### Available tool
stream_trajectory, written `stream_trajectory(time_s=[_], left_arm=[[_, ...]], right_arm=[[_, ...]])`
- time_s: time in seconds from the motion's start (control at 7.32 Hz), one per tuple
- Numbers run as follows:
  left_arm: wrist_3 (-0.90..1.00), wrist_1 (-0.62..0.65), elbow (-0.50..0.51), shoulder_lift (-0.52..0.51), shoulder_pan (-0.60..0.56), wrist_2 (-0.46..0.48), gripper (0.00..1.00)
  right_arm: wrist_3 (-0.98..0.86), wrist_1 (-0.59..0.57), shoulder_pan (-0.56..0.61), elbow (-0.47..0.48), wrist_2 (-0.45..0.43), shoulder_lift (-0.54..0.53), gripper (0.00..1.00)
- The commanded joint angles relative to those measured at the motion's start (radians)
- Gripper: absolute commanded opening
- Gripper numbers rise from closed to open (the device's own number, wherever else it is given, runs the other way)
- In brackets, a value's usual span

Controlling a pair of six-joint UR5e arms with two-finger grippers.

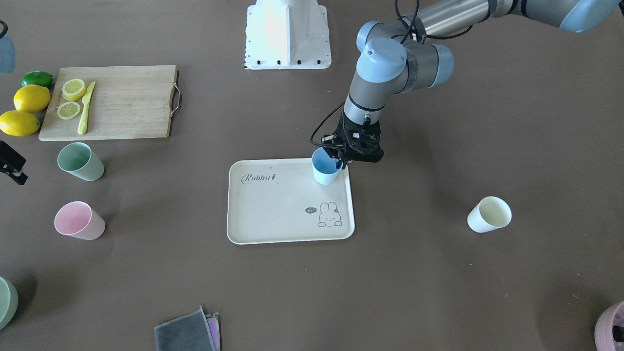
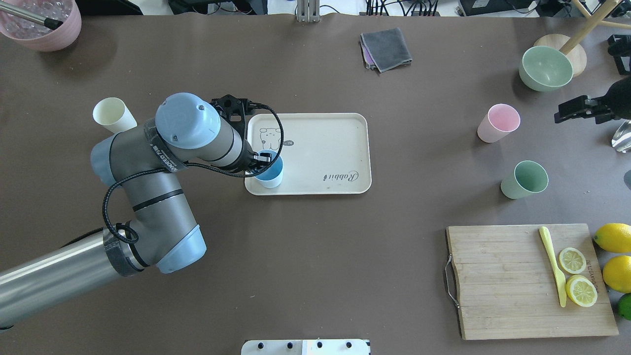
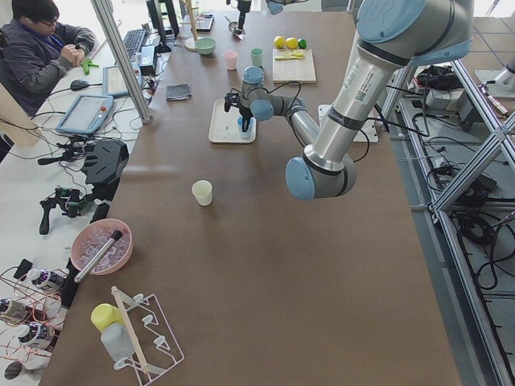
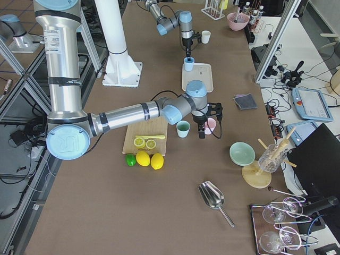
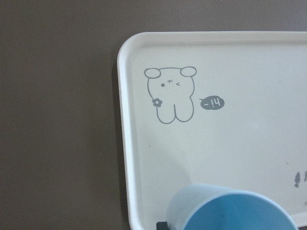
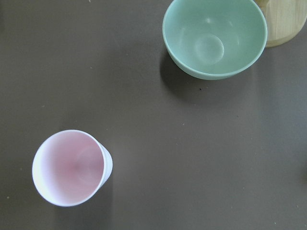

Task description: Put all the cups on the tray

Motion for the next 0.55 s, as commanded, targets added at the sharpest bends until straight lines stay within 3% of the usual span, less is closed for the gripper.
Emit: stream_trajectory(time_s=[0.0,0.14,0.41], left_arm=[[0.006,0.000,-0.013,-0.003,0.008,0.026,0.97],[0.009,0.011,-0.053,-0.001,-0.033,0.011,0.97],[0.221,0.148,-0.137,0.032,-0.240,-0.204,0.97]], right_arm=[[-0.002,-0.081,0.000,-0.047,-0.001,0.107,1.00],[-0.003,-0.131,0.004,-0.058,-0.001,0.153,1.00],[-0.034,-0.143,0.005,-0.153,-0.001,0.226,1.00]])
